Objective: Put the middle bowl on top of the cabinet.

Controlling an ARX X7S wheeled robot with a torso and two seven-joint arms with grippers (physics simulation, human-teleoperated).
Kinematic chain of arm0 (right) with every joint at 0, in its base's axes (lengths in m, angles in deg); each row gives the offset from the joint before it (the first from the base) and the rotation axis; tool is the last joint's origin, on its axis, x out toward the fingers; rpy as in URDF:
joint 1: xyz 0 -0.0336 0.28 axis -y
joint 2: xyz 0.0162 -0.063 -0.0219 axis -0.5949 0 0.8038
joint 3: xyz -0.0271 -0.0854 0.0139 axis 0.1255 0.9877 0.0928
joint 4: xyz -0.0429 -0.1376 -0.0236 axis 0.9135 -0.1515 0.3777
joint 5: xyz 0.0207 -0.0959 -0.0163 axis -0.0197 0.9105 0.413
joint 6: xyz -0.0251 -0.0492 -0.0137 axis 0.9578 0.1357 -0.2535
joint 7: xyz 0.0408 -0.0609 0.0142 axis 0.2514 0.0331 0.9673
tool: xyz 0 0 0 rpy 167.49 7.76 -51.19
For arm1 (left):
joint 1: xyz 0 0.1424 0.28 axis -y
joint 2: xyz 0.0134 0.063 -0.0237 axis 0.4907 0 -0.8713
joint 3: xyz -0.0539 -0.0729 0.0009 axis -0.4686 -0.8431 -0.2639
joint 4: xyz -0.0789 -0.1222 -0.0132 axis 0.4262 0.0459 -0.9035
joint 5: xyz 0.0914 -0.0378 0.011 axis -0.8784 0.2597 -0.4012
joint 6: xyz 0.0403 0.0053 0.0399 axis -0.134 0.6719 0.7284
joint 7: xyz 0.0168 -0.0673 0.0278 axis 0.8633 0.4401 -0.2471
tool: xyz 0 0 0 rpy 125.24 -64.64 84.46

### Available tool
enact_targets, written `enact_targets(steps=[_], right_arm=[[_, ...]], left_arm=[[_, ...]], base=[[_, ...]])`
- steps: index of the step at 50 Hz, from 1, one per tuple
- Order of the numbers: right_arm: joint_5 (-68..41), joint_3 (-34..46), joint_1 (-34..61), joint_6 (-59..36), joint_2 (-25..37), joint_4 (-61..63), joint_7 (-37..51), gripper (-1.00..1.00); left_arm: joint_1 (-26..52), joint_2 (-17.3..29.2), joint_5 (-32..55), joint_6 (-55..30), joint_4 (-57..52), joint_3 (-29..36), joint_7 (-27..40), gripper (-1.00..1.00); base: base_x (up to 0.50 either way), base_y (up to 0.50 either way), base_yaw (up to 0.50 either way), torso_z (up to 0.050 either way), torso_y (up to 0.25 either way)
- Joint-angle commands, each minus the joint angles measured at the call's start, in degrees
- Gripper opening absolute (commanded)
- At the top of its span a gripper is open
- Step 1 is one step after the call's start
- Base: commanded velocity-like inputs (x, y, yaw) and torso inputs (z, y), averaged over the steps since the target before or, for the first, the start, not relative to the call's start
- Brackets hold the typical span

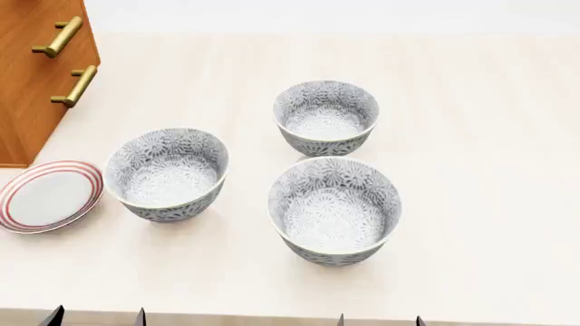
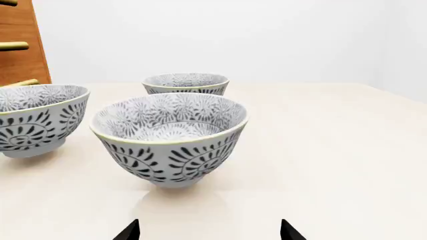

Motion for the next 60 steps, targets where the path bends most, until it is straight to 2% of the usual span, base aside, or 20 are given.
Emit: enact_targets(steps=[1,16,21,26,31,33,37,40,49,53,60], right_arm=[[-0.69,0.78,0.09,0.16,0.68,-0.24,0.78,1.0],[-1.74,3.72,-1.36,-1.85,3.14,5.28,4.97,1.0],[-2.33,2.16,-4.8,-4.84,4.25,14.4,6.98,1.0],[-4.46,-4.31,-13.38,-5.75,5.9,30.25,10.17,1.0],[-7.95,-13.79,-24.74,0.28,5.51,42.73,13.32,1.0],[-9.46,-19.36,-31.43,6.02,3.92,47.12,14.95,1.0],[-12.88,-26.57,-40.49,16.96,1.09,49.53,17.01,1.0],[-14.71,-29.07,-44.69,23.97,0.37,48.86,18.7,1.0],[-14.32,-30.79,-44.98,23.89,0.04,48.57,19.78,1.0],[-13.51,-30.03,-44.98,23.9,0.04,48.73,20.16,1.0],[-12.82,-29.57,-44.98,23.48,0.04,49.25,20.67,1.0]], left_arm=[[0.09,2.16,2.16,-0.21,-0.21,2.61,2.62,1.0],[-0.23,3.72,5.47,-0.62,-3.43,3.01,4.11,1.0],[-1.32,4.21,5.6,-1.98,-7.11,3.1,5.51,1.0],[-1.92,4.61,6.1,-1.74,-8.62,3.66,5.7,1.0],[-2.15,4.78,6.05,-0.31,-7.79,4.72,5.69,1.0],[-2.49,4.97,6.18,0.34,-7.96,5.03,5.58,1.0],[-2.65,5.35,6.78,0.51,-8.33,5.18,5.61,1.0],[-2.96,5.77,7.58,0.11,-9.55,5.16,5.62,1.0],[-3.16,6.58,9.76,0.06,-10.81,5.14,5.57,1.0],[-5.23,7.11,11.89,2.59,-15.18,5.2,4.35,1.0],[-11.22,9.51,14.23,3.33,-29.38,5.2,4.05,1.0]], base=[[0.0,0.0,0.0,0.0,0.0],[0.0,0.0,0.0,0.0,0.0],[0.0,0.0,0.0,0.0,0.0],[0.0,0.0,0.0,0.0,0.0],[0.0,0.0,0.0,0.0,0.0],[0.0,0.0,0.0,0.0,0.0],[0.0,0.0,0.0,0.0,0.0],[0.0,0.0,0.0,0.0,0.0],[0.0,0.09,0.0,0.0,0.0],[0.0,0.5,0.0,0.0,0.0],[0.0,0.49,0.0,0.0,0.0]])
